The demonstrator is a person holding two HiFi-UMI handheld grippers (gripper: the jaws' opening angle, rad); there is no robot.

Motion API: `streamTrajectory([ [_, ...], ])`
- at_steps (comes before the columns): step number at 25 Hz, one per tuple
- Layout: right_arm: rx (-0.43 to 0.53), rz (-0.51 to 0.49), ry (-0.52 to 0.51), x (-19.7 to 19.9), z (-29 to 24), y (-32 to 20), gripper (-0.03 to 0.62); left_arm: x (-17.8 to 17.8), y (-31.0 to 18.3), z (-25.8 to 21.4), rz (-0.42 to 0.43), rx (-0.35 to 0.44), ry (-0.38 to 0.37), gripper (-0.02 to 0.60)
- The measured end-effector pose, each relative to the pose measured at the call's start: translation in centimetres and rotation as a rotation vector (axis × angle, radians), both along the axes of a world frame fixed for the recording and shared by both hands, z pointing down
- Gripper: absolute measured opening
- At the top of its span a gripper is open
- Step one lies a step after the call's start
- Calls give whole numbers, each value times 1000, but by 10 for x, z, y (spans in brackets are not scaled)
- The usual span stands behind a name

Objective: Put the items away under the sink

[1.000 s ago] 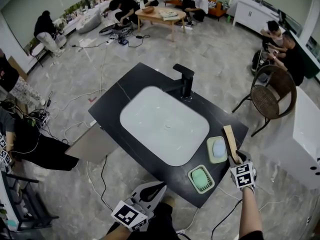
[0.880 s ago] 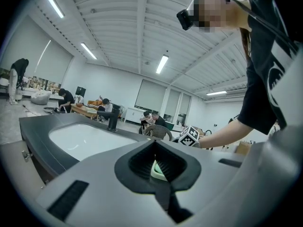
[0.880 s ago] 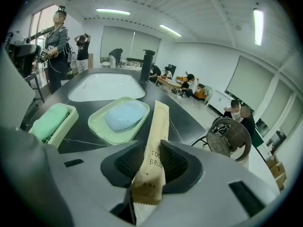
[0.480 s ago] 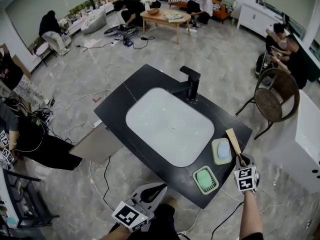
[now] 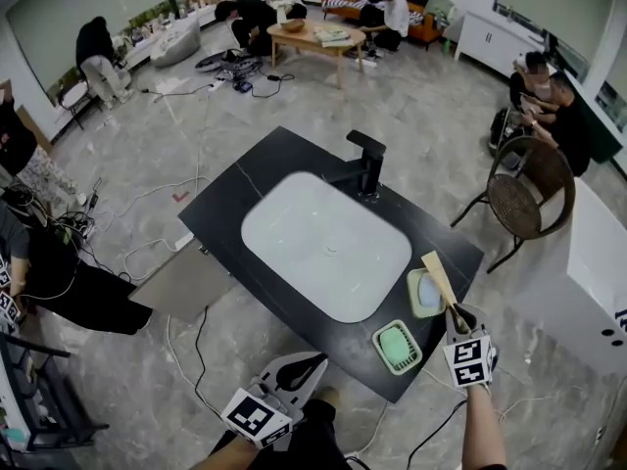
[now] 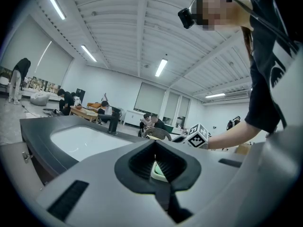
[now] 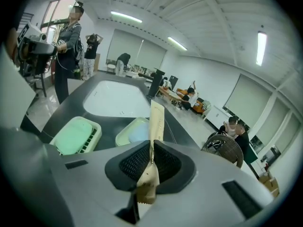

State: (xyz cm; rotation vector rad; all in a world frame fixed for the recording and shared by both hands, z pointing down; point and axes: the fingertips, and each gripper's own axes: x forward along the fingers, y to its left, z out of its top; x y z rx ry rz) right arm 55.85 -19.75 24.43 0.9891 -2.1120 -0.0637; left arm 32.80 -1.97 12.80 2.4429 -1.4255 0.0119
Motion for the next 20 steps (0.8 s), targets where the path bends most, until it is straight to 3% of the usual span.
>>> streamTrajectory([
  [13,5,-183,-64,-90,-36,74,46,-31,7,-1,-47,21,15,7],
  [20,-1,-233,-68,-167,-43,117,46,-78,11,-4,-56,56,53,6],
])
